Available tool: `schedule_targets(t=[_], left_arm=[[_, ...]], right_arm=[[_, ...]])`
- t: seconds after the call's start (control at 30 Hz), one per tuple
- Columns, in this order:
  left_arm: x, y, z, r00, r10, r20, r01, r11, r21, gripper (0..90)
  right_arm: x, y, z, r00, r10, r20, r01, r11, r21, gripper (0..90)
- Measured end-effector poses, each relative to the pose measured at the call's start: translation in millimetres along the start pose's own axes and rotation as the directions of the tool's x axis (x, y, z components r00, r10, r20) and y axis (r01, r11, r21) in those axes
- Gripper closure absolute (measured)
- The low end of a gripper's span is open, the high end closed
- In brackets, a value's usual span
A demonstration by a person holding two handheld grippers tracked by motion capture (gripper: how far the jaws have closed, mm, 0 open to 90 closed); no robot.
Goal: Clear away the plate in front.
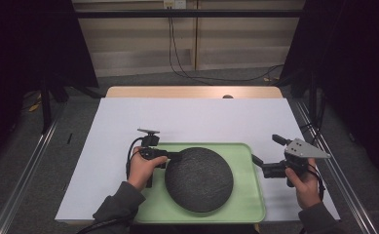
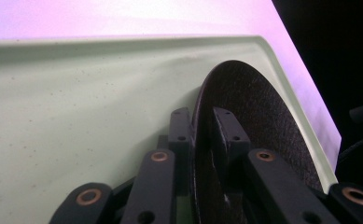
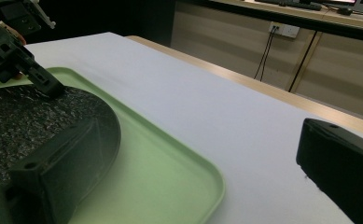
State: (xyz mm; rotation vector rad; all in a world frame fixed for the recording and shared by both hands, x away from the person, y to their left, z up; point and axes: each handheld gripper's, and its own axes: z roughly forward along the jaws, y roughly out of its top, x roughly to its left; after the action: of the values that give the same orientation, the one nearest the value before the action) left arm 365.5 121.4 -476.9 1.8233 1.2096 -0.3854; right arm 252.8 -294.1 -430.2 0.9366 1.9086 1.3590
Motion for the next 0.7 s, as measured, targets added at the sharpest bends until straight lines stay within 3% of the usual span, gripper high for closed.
schedule_targets(t=[0.2,0.33,0.7], left_arm=[[0.8,0.2,2.3,0.9998,0.011,-0.015,-0.011,0.9999,0.001,77.6],[1.7,-0.4,4.3,0.9999,-0.008,-0.008,0.008,1.0000,0.002,77.0],[3.4,-1.3,6.0,0.9997,0.011,-0.023,-0.011,0.9999,0.013,75.9]], right_arm=[[0.0,-0.5,0.5,1.0000,0.002,0.000,-0.002,1.000,0.003,0.0],[0.0,-0.5,1.1,1.0000,0.005,0.005,-0.005,1.000,0.002,0.0],[1.2,0.2,1.1,1.0000,-0.005,0.002,0.005,1.000,-0.001,0.3]])
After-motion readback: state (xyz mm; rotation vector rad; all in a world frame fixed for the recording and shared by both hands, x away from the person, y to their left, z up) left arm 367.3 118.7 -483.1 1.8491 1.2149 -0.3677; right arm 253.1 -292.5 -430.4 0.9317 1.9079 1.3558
